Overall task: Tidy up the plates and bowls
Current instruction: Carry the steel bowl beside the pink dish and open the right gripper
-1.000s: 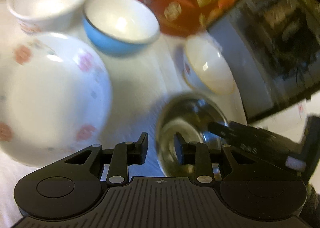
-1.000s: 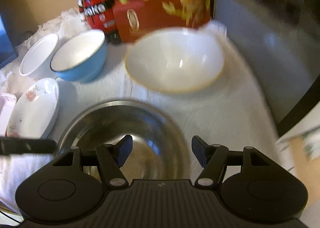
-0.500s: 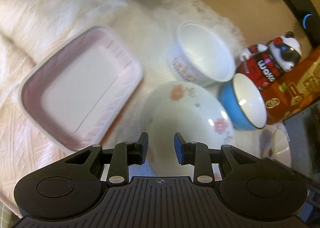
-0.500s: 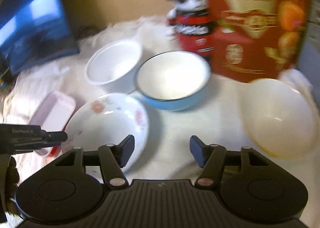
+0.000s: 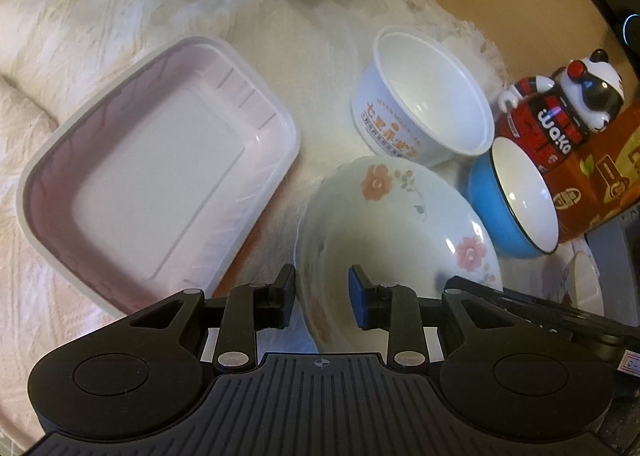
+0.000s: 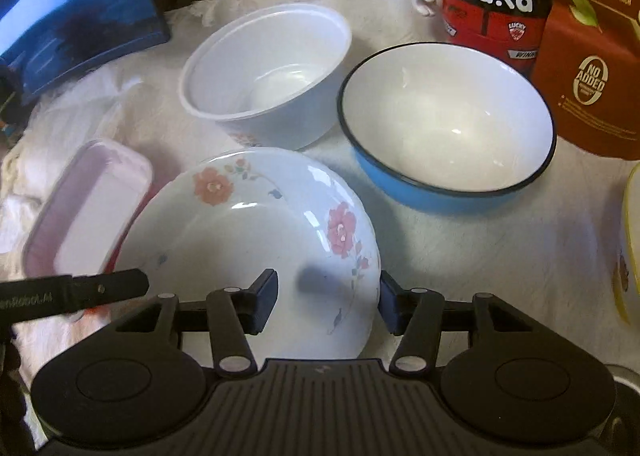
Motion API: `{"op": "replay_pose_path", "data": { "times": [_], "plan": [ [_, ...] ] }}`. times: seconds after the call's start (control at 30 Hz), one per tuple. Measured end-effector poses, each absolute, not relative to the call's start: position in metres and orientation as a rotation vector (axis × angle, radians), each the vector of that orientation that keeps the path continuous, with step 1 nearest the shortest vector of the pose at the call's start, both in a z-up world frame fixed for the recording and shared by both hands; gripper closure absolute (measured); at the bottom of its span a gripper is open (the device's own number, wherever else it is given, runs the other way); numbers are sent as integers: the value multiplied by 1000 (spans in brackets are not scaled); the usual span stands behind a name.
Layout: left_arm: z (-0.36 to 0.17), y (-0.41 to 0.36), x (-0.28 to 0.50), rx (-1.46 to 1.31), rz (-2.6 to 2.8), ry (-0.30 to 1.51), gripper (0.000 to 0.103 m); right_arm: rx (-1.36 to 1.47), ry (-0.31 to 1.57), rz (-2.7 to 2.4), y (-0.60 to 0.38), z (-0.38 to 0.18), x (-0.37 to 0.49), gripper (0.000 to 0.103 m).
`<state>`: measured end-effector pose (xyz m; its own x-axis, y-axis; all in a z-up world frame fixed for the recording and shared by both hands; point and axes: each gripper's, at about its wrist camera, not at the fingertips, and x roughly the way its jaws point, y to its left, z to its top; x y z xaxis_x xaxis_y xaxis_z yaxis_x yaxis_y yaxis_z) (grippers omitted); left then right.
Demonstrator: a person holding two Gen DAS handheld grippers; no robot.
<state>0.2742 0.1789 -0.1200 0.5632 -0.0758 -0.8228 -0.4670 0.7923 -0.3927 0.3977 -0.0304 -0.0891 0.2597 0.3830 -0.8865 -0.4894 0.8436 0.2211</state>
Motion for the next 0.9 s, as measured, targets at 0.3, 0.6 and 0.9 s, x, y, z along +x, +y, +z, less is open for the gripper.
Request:
{"op": "replay_pose_path", "data": {
  "times": [0.3,0.6,0.9],
  "plan": [
    [-114,168,247,-578,167,1124,71,-67,1250,670,-55,-82,370,49],
    [-51,169,253,-395,191,942,75,-124,923,537,-119,-12,346,35],
    [-46,61,308,-346,-254,971,75,-301,883,151,-217,-31,331,22]
  ]
}}
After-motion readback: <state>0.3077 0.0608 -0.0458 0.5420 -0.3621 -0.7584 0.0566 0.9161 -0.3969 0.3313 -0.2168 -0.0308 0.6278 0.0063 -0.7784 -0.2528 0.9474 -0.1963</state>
